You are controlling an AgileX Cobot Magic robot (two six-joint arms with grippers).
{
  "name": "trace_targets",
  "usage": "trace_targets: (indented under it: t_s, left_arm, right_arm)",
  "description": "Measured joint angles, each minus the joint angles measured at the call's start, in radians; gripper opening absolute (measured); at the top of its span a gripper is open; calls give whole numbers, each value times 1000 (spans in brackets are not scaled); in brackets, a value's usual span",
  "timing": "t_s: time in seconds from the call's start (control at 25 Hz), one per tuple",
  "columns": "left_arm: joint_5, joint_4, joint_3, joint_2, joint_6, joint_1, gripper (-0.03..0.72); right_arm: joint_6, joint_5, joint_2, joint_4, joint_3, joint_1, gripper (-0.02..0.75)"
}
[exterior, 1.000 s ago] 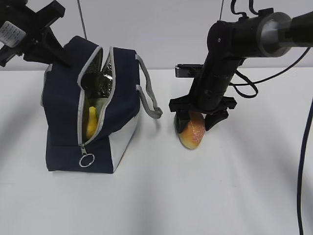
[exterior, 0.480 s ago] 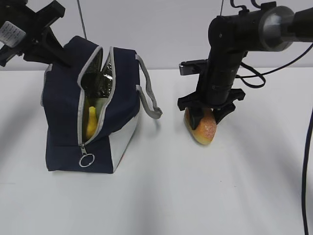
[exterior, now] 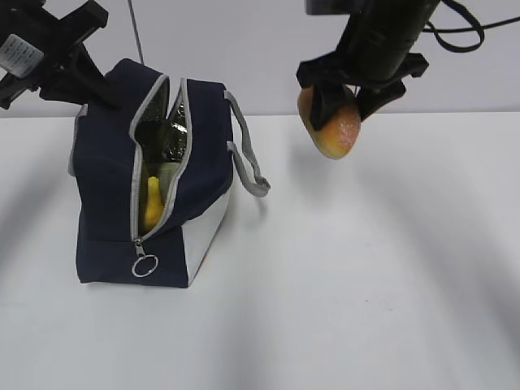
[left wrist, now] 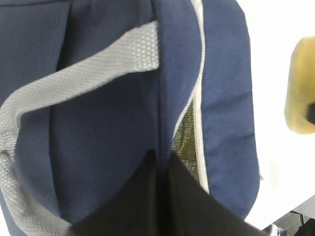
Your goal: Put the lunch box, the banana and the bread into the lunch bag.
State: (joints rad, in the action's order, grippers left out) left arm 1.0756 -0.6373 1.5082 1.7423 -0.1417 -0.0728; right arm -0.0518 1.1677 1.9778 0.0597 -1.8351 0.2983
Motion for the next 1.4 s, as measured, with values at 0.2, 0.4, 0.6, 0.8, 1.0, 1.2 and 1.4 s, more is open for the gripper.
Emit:
trace_targets:
  t_s: [0.2,0.4,0.6,0.8,1.0,1.2,1.4]
  left_arm:
    - [0,0,0,0,0,0,-3]
    - [-1,0,0,0,0,0,-3]
    - [-1,-1,0,0,0,0,-3]
    - [1,-2,0,0,0,0,-3]
    - [3,-3,0,0,0,0,-3]
    - [4,-7,0,0,0,0,-3]
    - [5,-7,0,0,0,0,-3]
  right_arm:
    - [-58,29,-36,118,-75,66,447]
    - [-71,-5,-38,177,-91,159,447]
    - [-75,-104,-11,278,-93,207,447]
    - [-79,-167,54,341,-93,214,447]
    - [-81,-204,115,365,-94,214,517]
    - [-92,-202,135,377,-106,214,641]
    - [-98,-126,135,333,-192,214,649]
